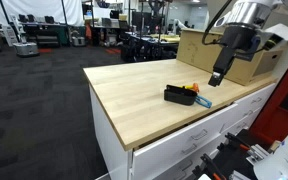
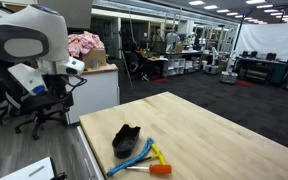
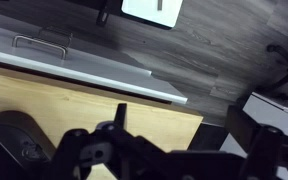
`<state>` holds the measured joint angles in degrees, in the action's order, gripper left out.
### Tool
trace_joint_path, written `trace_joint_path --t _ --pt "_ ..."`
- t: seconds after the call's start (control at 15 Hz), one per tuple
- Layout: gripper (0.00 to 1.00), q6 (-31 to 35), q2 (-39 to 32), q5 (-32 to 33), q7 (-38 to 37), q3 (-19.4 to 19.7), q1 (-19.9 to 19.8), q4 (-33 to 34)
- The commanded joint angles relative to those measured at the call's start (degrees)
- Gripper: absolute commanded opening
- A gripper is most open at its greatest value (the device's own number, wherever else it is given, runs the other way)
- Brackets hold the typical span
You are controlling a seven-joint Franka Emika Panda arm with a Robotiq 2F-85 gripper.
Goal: Move the black object to the right
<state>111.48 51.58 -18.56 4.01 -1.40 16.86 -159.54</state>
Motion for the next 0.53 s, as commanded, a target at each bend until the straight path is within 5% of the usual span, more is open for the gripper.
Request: trace_joint_path --t 0.0,0.47 --pt "1.00 -0.44 -0.01 -0.80 0.75 -0.97 -1.19 0.16" --pt "1.00 0.71 -1.68 0.08 1.94 -1.03 -1.28 0.40"
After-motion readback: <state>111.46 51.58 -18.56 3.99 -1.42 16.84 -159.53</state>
